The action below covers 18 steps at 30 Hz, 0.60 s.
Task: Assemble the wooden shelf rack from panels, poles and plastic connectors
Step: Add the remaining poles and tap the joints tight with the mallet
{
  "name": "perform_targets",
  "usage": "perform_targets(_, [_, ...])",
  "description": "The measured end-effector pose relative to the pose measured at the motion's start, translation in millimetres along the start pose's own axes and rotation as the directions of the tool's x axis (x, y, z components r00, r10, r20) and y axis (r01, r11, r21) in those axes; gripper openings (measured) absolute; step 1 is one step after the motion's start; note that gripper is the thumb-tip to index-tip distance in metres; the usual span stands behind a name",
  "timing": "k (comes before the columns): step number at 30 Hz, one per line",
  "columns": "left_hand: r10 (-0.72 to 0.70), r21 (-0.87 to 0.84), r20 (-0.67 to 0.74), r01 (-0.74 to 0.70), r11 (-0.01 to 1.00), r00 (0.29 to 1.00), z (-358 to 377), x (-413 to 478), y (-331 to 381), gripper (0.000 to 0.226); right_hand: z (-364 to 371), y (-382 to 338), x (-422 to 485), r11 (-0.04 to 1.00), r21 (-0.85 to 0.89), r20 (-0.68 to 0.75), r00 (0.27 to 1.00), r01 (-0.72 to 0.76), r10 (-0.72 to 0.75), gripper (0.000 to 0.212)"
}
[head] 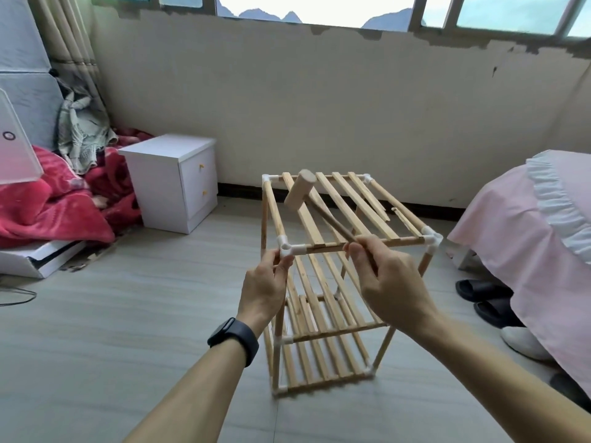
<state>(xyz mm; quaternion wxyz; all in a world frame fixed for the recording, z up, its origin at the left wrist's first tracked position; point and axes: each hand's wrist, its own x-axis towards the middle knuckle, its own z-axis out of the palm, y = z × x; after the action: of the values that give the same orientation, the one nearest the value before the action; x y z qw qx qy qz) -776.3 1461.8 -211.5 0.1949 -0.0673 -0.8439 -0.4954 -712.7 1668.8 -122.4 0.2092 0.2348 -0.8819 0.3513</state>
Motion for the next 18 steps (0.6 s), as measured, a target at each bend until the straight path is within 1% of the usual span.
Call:
perform_targets(2, [0.002, 0.021, -0.004, -0.002, 1.0, 1.0, 0.1, 0.0, -0.4, 0.028, 1.8, -1.3, 2.6, 0.979, -0.203, 0.15, 0.989, 0.019, 0.012, 0.02])
perform_targets(3, [0.005, 0.03, -0.004, -0.005, 1.0, 1.0, 0.1, 0.0, -0.8, 0.029, 2.1, -2.0, 4.2, 0.976, -0.217, 0.156, 0.988, 0.014, 0.021, 0.021])
perform_targets(6, [0.01, 0.043, 0.003, -0.01, 0.999, 1.0, -0.5, -0.6, -1.4, 0.034, 3.4, -9.0, 3.0, 0.996, -0.076, 0.012, 0.999, 0.048, -0.047, 0.018])
perform_targets(7, [0.007, 0.048, 0.003, -0.007, 0.999, 1.0, -0.6, -0.3, -1.6, 0.035, 4.4, -9.0, 2.5, 0.996, -0.08, 0.016, 0.999, 0.049, -0.048, 0.018])
perform_targets(9, [0.01, 0.061, -0.006, -0.009, 0.998, 1.0, -0.5, 0.5, -2.3, 0.032, 6.8, -7.0, 2.1, 0.984, -0.177, 0.157, 0.988, 0.016, 0.012, 0.021])
perform_targets(10, [0.015, 0.066, -0.014, -0.014, 0.998, 1.0, -0.5, 1.1, -2.9, 0.032, 7.8, -5.7, 2.0, 0.983, -0.186, 0.181, 0.983, 0.0, 0.034, 0.021])
perform_targets(11, [0.021, 0.069, -0.013, -0.02, 0.997, 1.0, -0.3, 1.1, -3.3, 0.033, 7.8, -5.6, 1.6, 0.987, -0.16, 0.139, 0.99, -0.006, 0.029, 0.021])
perform_targets(13, [0.03, 0.063, -0.016, -0.029, 0.998, 0.999, -0.5, 1.8, -3.7, 0.036, 6.5, -7.7, 1.1, 0.995, -0.101, -0.001, 1.0, 0.027, -0.027, 0.018])
perform_targets(14, [0.03, 0.063, -0.016, -0.028, 0.998, 0.999, -0.4, 1.8, -3.9, 0.036, 6.6, -8.0, 0.5, 0.992, -0.119, -0.005, 0.999, 0.04, -0.041, 0.017])
perform_targets(16, [0.026, 0.072, -0.023, -0.025, 0.997, 0.999, -0.2, 2.0, -4.5, 0.036, 8.2, -6.3, 0.8, 0.976, -0.213, 0.117, 0.993, 0.039, -0.014, 0.019])
perform_targets(17, [0.028, 0.078, -0.032, -0.026, 0.997, 0.999, -0.1, 2.4, -5.3, 0.037, 8.9, -5.2, 1.1, 0.979, -0.204, 0.149, 0.989, 0.022, 0.009, 0.021])
perform_targets(18, [0.037, 0.083, -0.036, -0.034, 0.996, 0.999, 0.2, 2.6, -6.3, 0.038, 8.8, -5.0, 1.3, 0.987, -0.159, 0.116, 0.993, 0.01, 0.009, 0.02])
